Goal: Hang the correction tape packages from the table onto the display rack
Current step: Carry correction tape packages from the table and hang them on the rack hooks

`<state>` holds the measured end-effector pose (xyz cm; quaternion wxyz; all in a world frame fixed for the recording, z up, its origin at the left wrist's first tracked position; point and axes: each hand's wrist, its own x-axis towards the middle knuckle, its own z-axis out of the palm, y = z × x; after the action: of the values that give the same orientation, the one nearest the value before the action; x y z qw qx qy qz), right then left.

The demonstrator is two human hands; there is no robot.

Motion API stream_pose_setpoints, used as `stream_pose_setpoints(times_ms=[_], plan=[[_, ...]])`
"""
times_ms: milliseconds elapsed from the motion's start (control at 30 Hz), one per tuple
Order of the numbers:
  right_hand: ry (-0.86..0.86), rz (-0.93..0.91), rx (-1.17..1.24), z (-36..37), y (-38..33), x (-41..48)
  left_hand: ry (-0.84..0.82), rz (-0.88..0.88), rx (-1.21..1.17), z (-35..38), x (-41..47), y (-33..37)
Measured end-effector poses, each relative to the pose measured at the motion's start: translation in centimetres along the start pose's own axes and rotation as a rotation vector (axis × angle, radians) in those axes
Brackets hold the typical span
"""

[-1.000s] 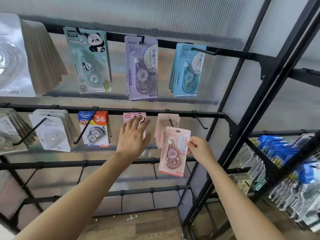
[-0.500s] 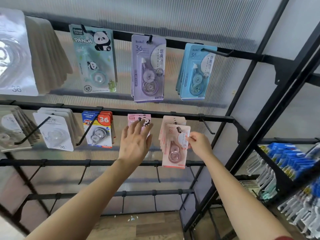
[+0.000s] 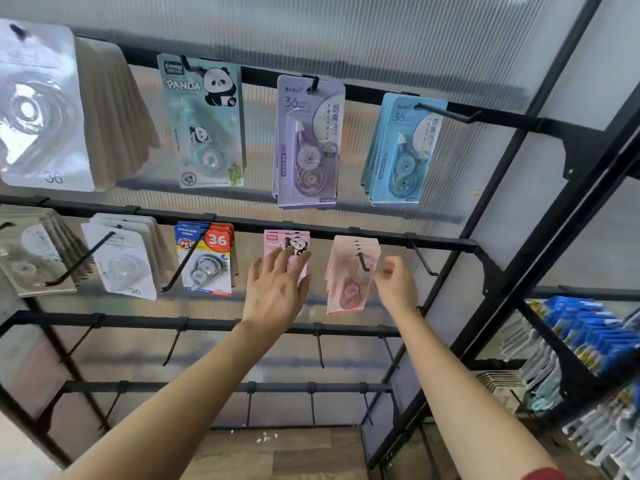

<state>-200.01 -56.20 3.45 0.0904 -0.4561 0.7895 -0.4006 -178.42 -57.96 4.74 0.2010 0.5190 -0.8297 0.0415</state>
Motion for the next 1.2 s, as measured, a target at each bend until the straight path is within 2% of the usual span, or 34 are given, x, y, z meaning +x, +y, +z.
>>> stream_pose_setpoints(times_ms=[200,333,433,567,700,900,1200], plan=[[-0.079,-0.028,-0.106,-1.4,0.1,-4.4,-0.003,-0.009,-0.032,-0.9,-0.4,0.2],[-0.152,-0.126,-0.177,-1.0,0.2,-8.6,0.0,-0.027,-0.085,-1.3,-1.7,-0.4],[-0.199,-0.206,-0.274,0.1,0.2,-11.7,-0.004,-0.035,-0.118,-1.0,-5.0,-1.9],[-0.326,-0.294,-0.425,2.7,-0.3,-16.0,-0.097,-0.116,-0.06,-0.3,-11.1,-4.7],[-0.439,-0.36,-0.478,5.5,-1.6,-21.0,-0.185,-0.222,0.009,-0.2,-17.8,-8.5],[-0.648,-0.374,-0.498,8.8,-5.6,-30.5,-0.207,-0.458,-0.022,-2.8,-31.0,-13.7],[-0.975,-0.639,-0.442,12.0,-12.8,-50.1,-0.168,-0.906,0.03,-10.4,-54.7,-17.2]])
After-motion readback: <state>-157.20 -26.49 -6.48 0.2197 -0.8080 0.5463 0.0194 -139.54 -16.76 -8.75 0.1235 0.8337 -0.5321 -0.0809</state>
